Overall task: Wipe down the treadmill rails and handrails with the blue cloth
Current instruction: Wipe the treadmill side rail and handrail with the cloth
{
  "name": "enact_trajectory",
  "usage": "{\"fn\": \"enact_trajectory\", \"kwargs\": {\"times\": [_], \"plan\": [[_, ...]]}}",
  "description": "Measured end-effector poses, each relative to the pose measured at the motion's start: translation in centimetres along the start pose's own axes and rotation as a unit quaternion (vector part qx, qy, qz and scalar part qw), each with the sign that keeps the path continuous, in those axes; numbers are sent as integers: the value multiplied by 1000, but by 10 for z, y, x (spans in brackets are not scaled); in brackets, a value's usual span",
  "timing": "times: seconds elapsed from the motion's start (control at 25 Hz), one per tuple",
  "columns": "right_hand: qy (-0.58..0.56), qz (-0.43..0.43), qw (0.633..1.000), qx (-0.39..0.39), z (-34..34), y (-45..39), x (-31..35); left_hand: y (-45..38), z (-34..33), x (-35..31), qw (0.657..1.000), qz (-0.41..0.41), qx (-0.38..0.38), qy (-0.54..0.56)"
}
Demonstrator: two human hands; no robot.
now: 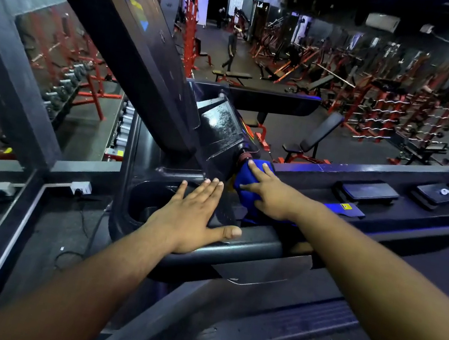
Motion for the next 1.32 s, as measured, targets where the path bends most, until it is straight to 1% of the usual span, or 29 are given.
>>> {"fn": "enact_trajectory", "kwargs": {"times": [0.04,0.12,0.16,0.2,0.24,0.28,0.32,0.36,0.4,0.48,0.56,0.64,0.68,0.72,0.8,0.88,1.0,1.12,1.32], "plan": [[-45,10,999,1,11,17,-1,1,0,0,1000,-1,-5,4],[-183,-7,982,-45,38,50,2,1,4,-1,1000,-11,-27,10],[-201,-17,978,-53,40,62,13,3,8,-1,998,-21,-45,25],[-166,-20,985,-45,31,70,30,5,13,-1,995,-35,-70,53],[-98,-17,994,-41,13,77,51,8,19,-1,990,-49,-97,88],[-42,-13,997,-63,-2,84,69,11,24,1,985,-59,-115,115],[-20,-5,994,-109,-8,91,75,12,25,1,983,-62,-117,124],[-21,-11,990,-141,-12,97,67,13,22,1,987,-61,-105,106],[-47,-25,984,-170,-10,104,50,13,19,-2,992,-60,-92,65],[-100,-78,967,-221,-2,114,9,12,14,-11,995,-62,-82,-13],[-100,-128,948,-272,0,123,8,13,14,-17,994,-69,-80,-37],[-58,-116,941,-313,-10,130,37,11,14,-21,992,-78,-82,-57],[-35,-99,942,-319,-16,134,45,10,14,-25,991,-80,-82,-66],[-27,-88,947,-307,-19,139,42,7,13,-31,991,-82,-76,-71],[-32,-105,948,-299,-17,145,10,-3,11,-48,992,-85,-59,-74],[-45,-131,942,-304,-18,151,-26,-21,7,-78,990,-93,-54,-86],[-34,-152,935,-320,-21,160,-76,-57,5,-127,989,-104,-52,-90],[-33,-164,926,-338,-22,179,-137,-94,0,-173,988,-110,-35,-101],[-43,-174,910,-373,-34,200,-218,-158,1,-253,987,-124,-12,-102]]}}
Point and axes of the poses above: each hand's wrist, its own y-axis away from the middle knuckle, its own z-axis out of the back of the hand, x = y × z, the point moved 10 cm from there along -y, towards the middle knuckle, and after that the axes turned 6 degrees about x, right-handed, at the moved point
